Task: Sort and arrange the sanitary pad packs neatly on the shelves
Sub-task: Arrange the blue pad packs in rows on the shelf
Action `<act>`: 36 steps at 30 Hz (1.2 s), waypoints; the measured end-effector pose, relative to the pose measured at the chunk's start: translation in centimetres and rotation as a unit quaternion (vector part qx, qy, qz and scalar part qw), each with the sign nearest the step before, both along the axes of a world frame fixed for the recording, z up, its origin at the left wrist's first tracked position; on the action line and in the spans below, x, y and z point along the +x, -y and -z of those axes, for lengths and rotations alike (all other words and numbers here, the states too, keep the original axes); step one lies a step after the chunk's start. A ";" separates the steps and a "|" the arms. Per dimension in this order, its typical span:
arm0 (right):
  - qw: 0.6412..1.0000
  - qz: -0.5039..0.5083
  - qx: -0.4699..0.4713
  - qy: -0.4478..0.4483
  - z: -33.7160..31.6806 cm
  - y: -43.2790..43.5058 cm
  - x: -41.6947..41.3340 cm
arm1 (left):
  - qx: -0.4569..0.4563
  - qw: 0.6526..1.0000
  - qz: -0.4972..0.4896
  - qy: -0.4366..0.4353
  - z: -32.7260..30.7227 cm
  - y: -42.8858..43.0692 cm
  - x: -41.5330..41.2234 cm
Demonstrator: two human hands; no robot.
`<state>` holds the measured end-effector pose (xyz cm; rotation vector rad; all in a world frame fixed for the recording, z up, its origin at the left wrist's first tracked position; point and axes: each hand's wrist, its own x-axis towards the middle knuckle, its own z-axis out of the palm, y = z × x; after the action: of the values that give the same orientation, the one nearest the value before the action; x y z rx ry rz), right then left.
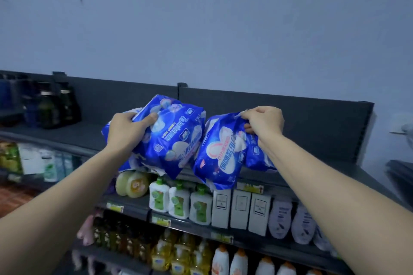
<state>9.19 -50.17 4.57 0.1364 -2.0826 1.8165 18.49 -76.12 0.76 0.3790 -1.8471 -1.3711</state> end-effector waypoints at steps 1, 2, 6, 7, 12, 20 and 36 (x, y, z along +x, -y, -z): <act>1.000 -0.007 0.002 0.000 0.2 2.0 -0.5 | -0.012 1.000 -0.006 0.000 0.1 1.8 -0.1; 1.000 -0.012 0.005 0.001 0.4 3.9 -1.0 | -0.020 1.000 -0.012 0.001 0.1 3.6 -0.1; 0.999 -0.040 0.028 0.001 1.6 11.1 -3.0 | -0.055 0.998 -0.026 0.028 0.4 11.0 -0.4; 0.998 -0.050 0.039 0.000 2.0 12.8 -3.5 | -0.073 0.996 -0.024 0.038 0.5 12.7 -0.5; 0.990 -0.084 0.113 -0.018 3.7 20.2 -5.6 | -0.194 0.974 -0.043 0.109 1.0 19.7 -0.3; 0.959 -0.126 0.231 -0.108 4.5 31.9 -9.7 | -0.370 0.914 -0.059 0.155 1.9 29.0 -2.0; 0.916 -0.238 0.267 -0.179 6.6 54.8 -25.8 | -0.472 0.846 -0.084 0.232 2.4 48.6 -16.4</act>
<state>-16.56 -104.94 -2.07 1.1167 -2.3301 1.2422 2.09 -124.67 -1.66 0.3418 -2.5476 -0.1224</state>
